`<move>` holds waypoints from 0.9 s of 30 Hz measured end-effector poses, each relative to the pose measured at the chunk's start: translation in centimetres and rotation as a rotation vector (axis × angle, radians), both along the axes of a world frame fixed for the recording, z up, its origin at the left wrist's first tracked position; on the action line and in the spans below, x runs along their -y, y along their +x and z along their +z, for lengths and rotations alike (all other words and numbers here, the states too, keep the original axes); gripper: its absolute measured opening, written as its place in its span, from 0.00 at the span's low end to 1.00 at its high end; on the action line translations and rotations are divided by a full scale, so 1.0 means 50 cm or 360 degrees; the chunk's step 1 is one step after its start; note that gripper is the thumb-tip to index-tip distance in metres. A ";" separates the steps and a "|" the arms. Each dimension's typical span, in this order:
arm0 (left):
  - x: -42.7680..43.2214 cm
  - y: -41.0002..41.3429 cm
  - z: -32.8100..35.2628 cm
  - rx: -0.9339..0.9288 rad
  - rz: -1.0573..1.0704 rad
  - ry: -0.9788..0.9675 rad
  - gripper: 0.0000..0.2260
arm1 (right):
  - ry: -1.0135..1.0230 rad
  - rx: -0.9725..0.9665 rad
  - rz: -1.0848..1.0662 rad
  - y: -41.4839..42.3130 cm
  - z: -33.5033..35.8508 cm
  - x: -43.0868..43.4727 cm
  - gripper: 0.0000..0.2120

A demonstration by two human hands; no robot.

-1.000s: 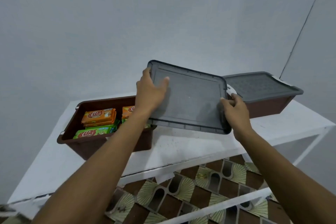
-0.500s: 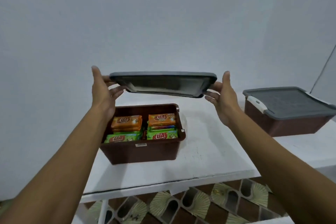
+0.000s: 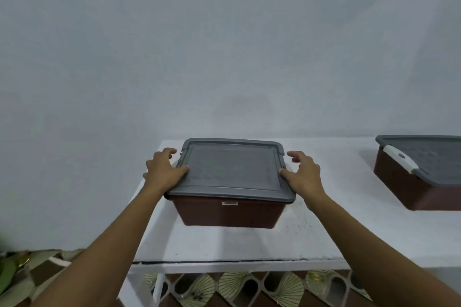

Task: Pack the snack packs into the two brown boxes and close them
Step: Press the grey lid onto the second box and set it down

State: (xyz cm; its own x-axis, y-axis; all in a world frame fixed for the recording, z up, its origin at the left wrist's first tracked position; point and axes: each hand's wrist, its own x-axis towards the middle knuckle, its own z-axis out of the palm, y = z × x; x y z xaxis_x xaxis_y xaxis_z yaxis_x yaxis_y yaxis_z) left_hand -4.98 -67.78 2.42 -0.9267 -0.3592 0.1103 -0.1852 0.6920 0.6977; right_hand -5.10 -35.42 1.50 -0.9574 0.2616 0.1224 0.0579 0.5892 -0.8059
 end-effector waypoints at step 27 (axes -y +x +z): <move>-0.003 0.035 -0.024 0.0022 -0.0443 0.0418 0.22 | -0.0024 0.0026 0.0123 0.030 -0.003 0.031 0.23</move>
State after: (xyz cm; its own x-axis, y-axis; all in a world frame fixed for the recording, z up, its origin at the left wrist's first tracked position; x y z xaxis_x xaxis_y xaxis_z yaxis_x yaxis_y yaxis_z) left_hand -3.22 -67.64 1.22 -0.9935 -0.1080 0.0346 -0.0261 0.5149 0.8569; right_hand -3.60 -36.95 1.34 -0.9766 0.1887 0.1034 0.0259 0.5800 -0.8142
